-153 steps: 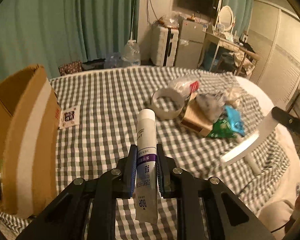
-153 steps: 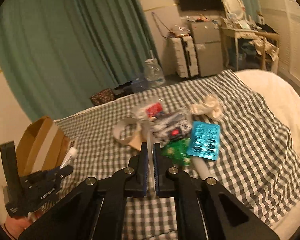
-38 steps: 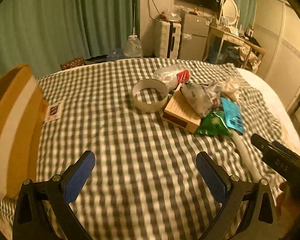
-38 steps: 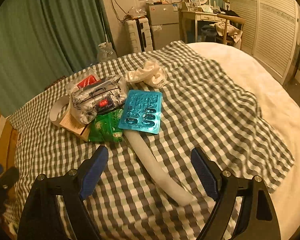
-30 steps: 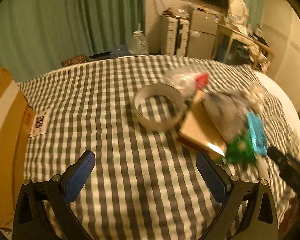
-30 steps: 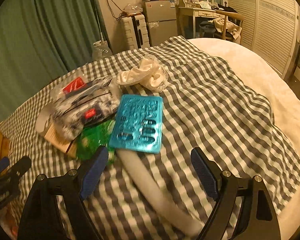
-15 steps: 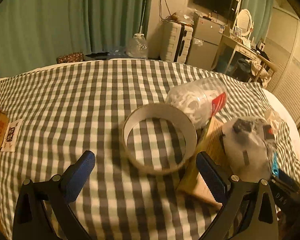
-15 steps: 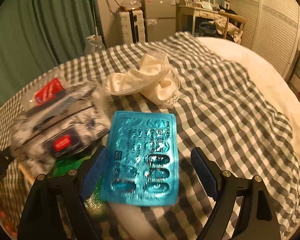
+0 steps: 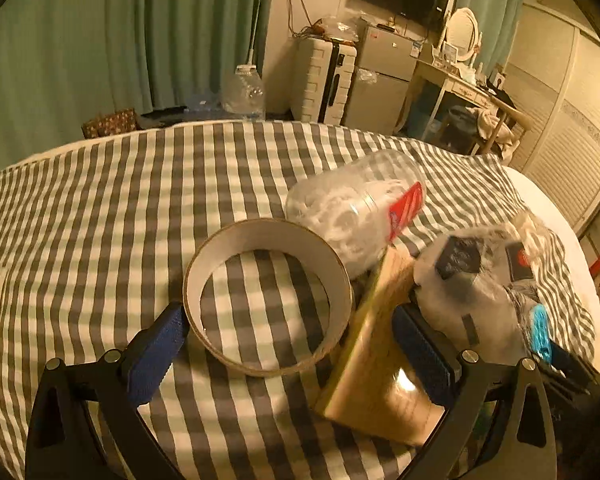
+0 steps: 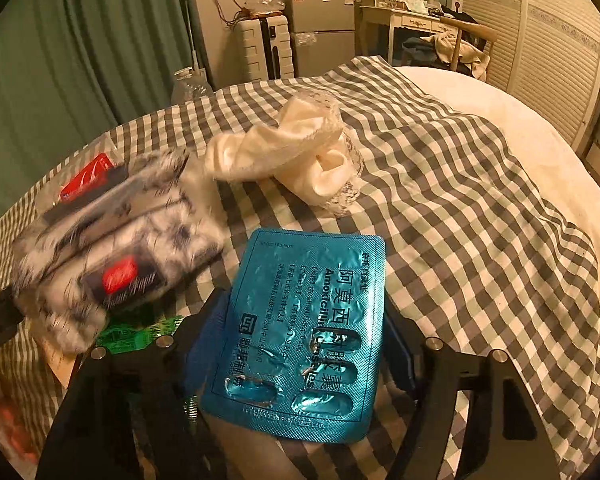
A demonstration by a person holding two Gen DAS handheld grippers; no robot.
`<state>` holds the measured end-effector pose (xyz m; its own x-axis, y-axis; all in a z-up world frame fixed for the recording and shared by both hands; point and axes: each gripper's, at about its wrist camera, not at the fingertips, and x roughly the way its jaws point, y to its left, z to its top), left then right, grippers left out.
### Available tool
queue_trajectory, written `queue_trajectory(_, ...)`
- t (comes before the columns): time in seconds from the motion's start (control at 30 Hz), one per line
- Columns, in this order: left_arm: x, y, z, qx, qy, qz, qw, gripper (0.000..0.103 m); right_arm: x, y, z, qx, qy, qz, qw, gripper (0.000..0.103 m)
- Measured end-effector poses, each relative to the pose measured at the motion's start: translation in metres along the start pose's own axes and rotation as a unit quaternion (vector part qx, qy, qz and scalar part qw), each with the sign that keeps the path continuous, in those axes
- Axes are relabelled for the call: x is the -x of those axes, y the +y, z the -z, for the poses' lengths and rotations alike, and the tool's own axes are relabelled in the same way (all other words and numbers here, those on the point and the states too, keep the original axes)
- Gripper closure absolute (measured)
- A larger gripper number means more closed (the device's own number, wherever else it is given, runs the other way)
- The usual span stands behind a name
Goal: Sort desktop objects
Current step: 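Grasp the tape roll with left tool while right tool grips the teal blister pack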
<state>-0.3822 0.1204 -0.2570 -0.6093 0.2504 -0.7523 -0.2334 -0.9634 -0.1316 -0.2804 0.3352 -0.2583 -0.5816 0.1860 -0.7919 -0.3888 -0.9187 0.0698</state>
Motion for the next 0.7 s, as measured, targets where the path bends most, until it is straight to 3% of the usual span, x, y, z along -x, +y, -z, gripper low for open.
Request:
queue_trajectory(0.2,-0.01,0.035,-0.011,0.067,0.025,0.013,0.9974,0.0,0.001,-0.001,0.0,-0.001,0.001,-0.004,1.0,0.033)
queue_trajectory(0.27,-0.016,0.037,-0.006,0.058,0.036,0.027,0.9973,0.0,0.0,-0.001,0.0,-0.003,0.001,-0.005,1.0,0.033)
queue_trajectory(0.37,-0.019,0.03,0.001,0.018,0.035,0.006,0.9992,0.0,0.001,-0.001,0.0,-0.002,0.001,-0.005,1.0,0.033)
queue_trajectory(0.47,-0.023,0.033,-0.001,0.035,0.038,0.01,0.9986,0.0,0.001,-0.001,0.0,-0.003,0.001,-0.005,1.0,0.033)
queue_trajectory(0.53,-0.02,0.028,0.002,0.013,0.029,0.01,0.9995,0.016,0.0,0.0,-0.001,0.0,0.0,-0.003,1.0,0.033)
queue_trajectory(0.63,-0.01,0.016,0.008,-0.032,0.024,-0.015,0.9991,0.019,0.002,0.0,0.0,0.004,-0.005,0.0,1.0,0.034)
queue_trajectory(0.7,-0.001,0.021,0.012,-0.005,0.033,-0.011,0.9994,0.019,0.009,0.0,0.003,0.011,-0.012,0.005,1.0,0.034)
